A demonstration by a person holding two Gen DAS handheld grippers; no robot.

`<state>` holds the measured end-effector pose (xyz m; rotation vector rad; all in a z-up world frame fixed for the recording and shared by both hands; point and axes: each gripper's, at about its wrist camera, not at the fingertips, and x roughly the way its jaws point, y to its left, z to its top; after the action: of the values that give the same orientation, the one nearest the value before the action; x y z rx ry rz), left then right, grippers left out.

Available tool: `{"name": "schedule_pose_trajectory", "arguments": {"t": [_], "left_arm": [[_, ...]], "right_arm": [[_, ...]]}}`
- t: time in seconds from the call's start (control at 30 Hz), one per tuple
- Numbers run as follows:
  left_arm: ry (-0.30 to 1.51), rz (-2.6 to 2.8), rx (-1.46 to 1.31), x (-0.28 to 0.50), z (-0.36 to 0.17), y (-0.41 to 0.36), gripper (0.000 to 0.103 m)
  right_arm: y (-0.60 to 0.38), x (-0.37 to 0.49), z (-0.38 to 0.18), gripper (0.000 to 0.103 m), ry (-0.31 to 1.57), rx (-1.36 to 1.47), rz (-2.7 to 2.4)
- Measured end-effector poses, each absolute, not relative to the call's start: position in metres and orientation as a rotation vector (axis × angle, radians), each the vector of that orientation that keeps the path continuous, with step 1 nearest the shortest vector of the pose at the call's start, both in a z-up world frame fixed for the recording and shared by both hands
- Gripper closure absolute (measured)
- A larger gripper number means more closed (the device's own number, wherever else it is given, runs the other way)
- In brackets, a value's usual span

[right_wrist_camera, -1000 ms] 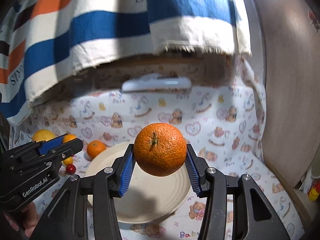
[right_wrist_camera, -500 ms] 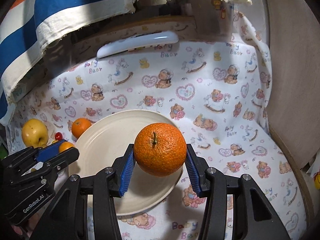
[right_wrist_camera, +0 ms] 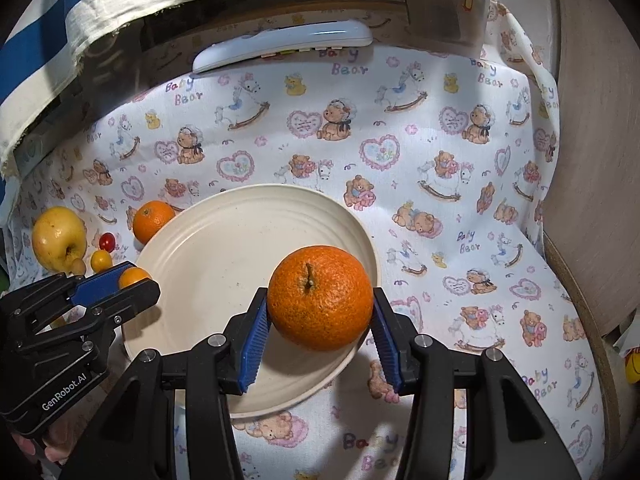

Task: Organize fruits
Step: 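Lift both held oranges and carry them over the white plate, then open both grippers to set the oranges down on the plate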

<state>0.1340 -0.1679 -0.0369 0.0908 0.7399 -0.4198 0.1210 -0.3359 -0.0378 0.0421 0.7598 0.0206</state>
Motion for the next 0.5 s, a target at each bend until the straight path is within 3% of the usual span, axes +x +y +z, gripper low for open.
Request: {"name": "schedule_pose_trajectory", "arguments": {"t": [0.5], "left_arm": [[0.780, -0.420, 0.111, 0.1397, -0.0448, -0.1726, 0.075]], "right_arm": [[-0.3335, 0.1236, -0.0400, 0.052, 0.792, -0.003, -0.014]]}}
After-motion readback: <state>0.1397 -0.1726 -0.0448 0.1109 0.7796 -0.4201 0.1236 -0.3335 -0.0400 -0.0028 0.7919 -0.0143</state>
